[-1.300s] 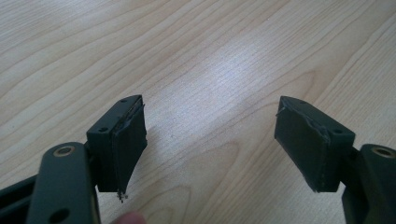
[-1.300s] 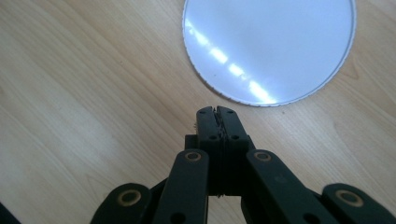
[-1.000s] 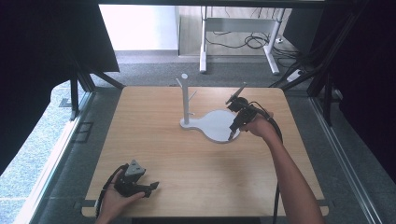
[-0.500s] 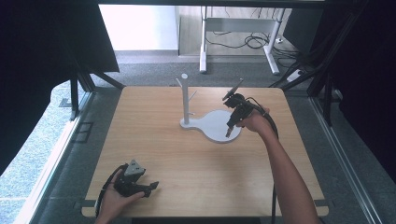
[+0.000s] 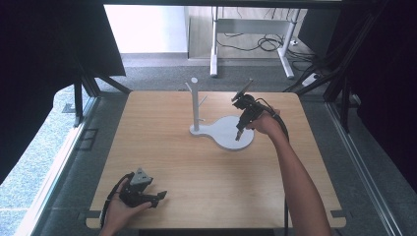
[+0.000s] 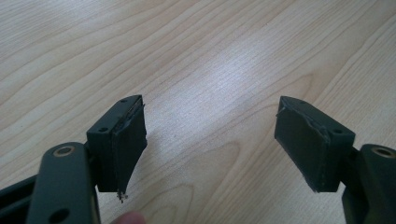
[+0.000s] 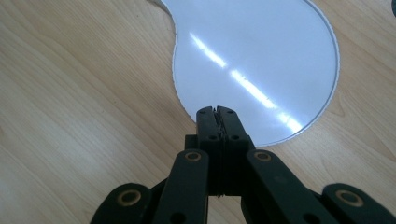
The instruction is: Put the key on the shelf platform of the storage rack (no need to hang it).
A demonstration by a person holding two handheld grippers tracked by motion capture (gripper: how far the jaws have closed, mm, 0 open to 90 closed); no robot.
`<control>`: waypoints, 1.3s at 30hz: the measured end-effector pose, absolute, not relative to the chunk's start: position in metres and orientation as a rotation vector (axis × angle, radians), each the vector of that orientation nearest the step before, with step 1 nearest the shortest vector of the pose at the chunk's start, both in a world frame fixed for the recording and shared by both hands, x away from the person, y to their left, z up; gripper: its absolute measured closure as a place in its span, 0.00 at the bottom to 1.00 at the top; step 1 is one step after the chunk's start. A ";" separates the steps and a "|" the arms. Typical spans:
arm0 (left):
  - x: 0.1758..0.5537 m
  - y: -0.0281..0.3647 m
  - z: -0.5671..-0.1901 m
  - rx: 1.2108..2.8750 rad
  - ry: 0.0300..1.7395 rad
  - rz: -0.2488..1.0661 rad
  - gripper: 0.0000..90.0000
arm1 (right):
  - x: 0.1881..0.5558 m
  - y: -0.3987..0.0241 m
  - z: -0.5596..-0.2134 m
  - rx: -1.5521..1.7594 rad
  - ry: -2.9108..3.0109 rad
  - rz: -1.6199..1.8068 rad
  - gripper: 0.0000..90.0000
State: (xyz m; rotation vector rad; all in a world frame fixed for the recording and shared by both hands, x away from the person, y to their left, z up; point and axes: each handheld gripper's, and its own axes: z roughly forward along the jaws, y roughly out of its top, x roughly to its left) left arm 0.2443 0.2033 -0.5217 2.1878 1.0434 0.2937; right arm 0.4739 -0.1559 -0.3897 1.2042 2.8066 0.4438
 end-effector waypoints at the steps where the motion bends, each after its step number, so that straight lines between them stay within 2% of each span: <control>1: 0.244 0.203 -0.522 2.187 1.043 0.293 0.28 | 0.475 -0.155 -0.390 1.216 2.801 0.447 1.00; 39: 0.245 0.207 -0.522 2.176 1.056 0.292 0.28 | 0.520 -0.139 -0.432 1.308 2.749 0.411 1.00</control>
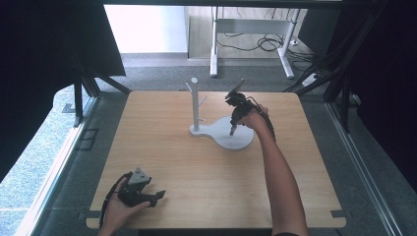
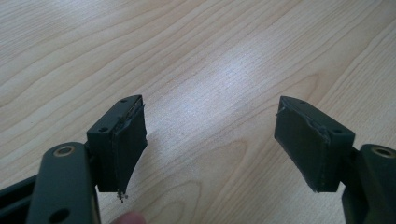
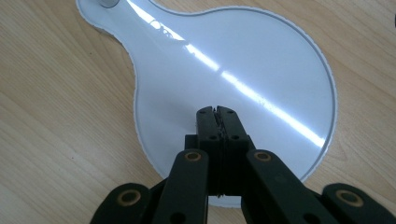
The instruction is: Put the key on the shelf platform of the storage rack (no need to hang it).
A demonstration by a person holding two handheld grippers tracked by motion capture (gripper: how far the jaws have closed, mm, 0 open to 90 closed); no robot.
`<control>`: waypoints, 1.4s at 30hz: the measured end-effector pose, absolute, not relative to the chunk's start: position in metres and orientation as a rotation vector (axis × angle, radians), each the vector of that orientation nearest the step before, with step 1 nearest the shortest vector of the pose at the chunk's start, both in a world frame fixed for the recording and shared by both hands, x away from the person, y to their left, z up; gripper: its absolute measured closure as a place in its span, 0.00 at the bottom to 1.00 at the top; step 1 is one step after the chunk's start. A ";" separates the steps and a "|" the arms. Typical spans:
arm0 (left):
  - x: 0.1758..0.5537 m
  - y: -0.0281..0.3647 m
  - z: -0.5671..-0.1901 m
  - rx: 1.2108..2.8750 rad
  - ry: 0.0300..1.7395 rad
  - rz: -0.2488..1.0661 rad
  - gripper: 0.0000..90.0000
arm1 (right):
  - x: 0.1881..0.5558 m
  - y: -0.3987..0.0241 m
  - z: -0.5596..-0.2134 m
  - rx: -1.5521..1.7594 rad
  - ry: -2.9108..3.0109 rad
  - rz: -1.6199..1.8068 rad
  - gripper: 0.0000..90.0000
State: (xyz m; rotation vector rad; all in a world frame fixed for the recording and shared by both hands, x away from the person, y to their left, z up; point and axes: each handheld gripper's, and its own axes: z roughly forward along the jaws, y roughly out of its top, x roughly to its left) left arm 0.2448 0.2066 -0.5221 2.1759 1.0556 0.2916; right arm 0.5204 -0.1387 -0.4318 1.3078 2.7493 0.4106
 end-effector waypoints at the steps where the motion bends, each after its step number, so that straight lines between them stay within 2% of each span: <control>1: 0.245 0.206 -0.522 2.177 1.055 0.292 0.28 | 0.521 -0.139 -0.433 1.315 2.747 0.412 1.00; 20: 0.244 0.201 -0.523 2.189 1.039 0.287 0.28 | 0.526 -0.144 -0.443 1.339 2.693 0.421 1.00; 38: 0.244 0.200 -0.525 2.195 1.046 0.284 0.28 | 0.530 -0.154 -0.468 1.387 2.675 0.390 0.99; 42: 0.244 0.200 -0.525 2.202 1.042 0.281 0.28 | 0.529 -0.154 -0.470 1.371 2.686 0.393 0.92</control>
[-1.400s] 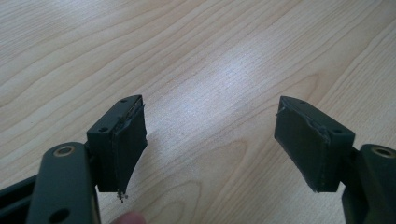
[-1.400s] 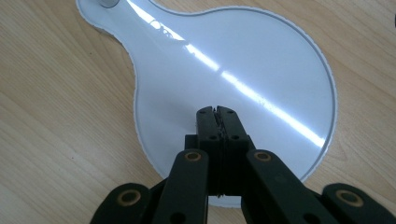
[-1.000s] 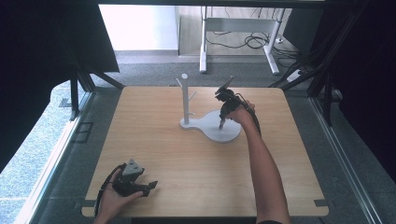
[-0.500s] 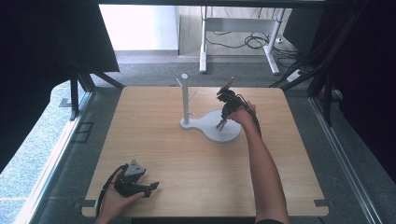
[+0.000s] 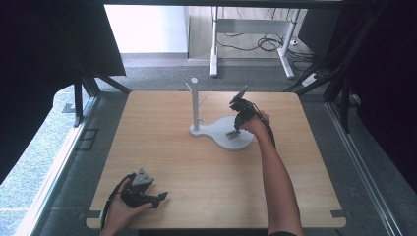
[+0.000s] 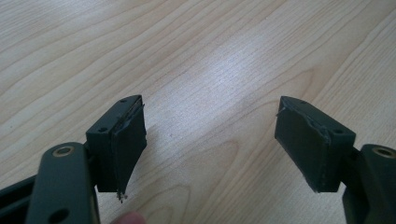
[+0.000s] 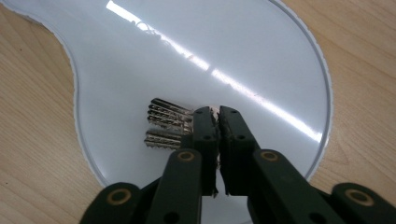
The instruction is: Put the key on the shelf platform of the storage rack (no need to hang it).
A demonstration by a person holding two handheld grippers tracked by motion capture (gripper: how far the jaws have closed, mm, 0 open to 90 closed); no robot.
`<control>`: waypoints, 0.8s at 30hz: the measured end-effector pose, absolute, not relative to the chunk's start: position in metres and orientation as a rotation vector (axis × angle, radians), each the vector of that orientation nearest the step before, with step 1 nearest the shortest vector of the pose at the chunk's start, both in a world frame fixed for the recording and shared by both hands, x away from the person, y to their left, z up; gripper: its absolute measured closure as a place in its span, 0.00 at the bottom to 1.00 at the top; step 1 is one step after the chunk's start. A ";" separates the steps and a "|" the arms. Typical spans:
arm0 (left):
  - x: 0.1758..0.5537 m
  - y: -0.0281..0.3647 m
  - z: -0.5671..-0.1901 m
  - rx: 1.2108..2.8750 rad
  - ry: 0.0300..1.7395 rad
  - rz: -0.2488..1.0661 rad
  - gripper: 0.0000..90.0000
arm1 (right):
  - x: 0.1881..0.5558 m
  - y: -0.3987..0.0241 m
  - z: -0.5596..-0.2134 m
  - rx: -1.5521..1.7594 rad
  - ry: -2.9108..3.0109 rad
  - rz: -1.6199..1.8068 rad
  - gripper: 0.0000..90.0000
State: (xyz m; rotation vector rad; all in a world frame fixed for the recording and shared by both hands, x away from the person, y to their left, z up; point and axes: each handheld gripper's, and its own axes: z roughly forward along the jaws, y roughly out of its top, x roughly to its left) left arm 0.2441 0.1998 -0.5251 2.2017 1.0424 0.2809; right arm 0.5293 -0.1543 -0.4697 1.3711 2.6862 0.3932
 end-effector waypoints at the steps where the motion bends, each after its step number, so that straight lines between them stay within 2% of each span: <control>1: 0.244 0.200 -0.525 2.201 1.043 0.281 0.28 | 0.528 -0.154 -0.469 1.361 2.682 0.398 0.90; 13: 0.244 0.200 -0.525 2.203 1.042 0.283 0.28 | 0.518 -0.163 -0.444 1.340 2.655 0.458 0.81; 24: 0.245 0.199 -0.526 2.215 1.034 0.284 0.28 | 0.484 -0.177 -0.431 1.251 2.682 0.597 0.70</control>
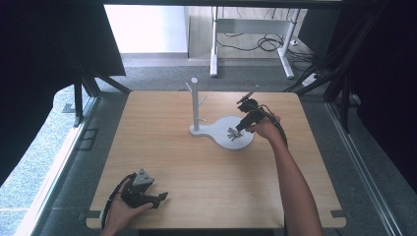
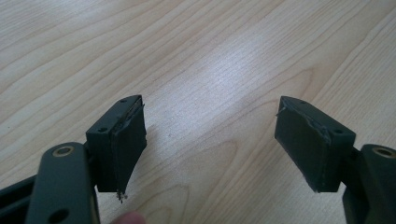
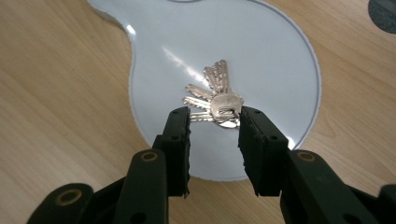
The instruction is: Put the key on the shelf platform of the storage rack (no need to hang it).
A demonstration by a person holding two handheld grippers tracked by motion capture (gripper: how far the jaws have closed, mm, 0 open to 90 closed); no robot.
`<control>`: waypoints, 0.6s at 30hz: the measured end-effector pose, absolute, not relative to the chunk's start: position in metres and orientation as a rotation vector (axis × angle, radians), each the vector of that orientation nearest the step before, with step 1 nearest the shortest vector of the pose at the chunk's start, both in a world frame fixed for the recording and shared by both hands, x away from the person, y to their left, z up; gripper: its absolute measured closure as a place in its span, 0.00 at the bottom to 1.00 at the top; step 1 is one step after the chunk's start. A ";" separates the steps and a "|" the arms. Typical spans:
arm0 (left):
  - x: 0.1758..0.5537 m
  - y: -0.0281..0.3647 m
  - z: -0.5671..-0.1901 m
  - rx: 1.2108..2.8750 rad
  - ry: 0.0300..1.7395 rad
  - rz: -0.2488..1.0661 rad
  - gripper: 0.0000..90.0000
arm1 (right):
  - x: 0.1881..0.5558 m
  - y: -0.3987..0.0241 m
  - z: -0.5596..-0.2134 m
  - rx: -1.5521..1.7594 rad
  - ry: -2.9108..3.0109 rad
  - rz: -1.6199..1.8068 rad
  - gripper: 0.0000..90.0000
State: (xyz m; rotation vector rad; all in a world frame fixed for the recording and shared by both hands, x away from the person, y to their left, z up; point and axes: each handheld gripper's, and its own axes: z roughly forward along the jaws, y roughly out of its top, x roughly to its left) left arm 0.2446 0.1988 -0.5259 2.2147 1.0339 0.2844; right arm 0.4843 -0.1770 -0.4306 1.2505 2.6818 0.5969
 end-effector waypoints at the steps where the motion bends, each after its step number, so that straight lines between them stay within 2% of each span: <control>1: 0.245 0.199 -0.526 2.220 1.033 0.284 0.28 | 0.482 -0.178 -0.430 1.245 2.684 0.601 0.70; 8: 0.245 0.198 -0.526 2.217 1.036 0.284 0.28 | 0.461 -0.191 -0.428 1.208 2.695 0.624 0.67; 18: 0.245 0.198 -0.528 2.219 1.042 0.282 0.28 | 0.423 -0.232 -0.426 1.167 2.694 0.674 0.65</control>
